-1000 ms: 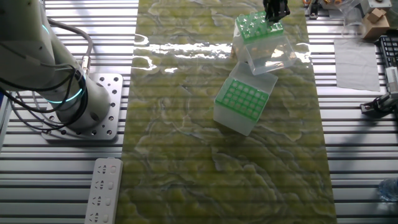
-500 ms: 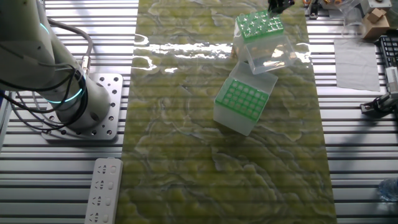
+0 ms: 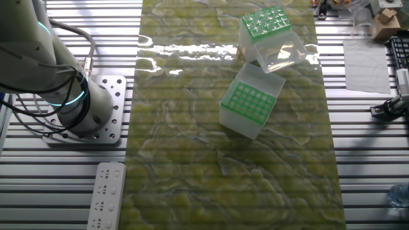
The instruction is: Transfer all large pipette tips from one holder to another
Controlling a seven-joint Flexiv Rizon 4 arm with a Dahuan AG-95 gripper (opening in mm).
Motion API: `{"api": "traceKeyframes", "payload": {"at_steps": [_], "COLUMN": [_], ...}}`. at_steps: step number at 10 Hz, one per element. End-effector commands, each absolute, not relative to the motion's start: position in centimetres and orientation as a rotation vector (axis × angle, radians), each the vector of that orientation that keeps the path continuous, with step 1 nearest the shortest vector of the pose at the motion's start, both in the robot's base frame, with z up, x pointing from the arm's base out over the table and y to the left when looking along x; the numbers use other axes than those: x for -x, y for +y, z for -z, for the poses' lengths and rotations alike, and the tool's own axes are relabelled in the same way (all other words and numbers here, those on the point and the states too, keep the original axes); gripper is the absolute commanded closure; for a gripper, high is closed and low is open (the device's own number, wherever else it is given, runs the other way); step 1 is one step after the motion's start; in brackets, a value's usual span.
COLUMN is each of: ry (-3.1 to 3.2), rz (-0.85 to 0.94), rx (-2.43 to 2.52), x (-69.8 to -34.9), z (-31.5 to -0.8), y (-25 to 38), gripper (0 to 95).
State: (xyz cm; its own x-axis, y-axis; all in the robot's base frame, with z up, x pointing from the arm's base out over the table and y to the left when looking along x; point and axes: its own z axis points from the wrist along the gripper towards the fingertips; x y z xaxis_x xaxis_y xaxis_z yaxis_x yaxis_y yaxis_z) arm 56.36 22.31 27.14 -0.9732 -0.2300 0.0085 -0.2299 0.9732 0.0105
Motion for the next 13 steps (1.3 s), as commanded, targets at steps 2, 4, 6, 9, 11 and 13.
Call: {"api": "traceKeyframes", "payload": {"at_steps": [2,4,6,9,11,13], "ry": [-3.080,-3.051,-2.993,-2.921,-2.894,-2.858], "rz": [0.026,0.025,0.022,0.011,-0.001,-0.004], "rx": [-0.393,-0.430,-0.534,-0.702,-0.784,-0.859], "x": [-57.5,-58.1,-58.0,-57.0,-55.8,-54.7], "z": [-29.9,-31.5,-33.0,-34.6,-34.4,-33.4], "y": [22.0,21.5,19.2,13.8,9.4,5.7], "gripper": [95.0,95.0,95.0,95.0,95.0,95.0]}}
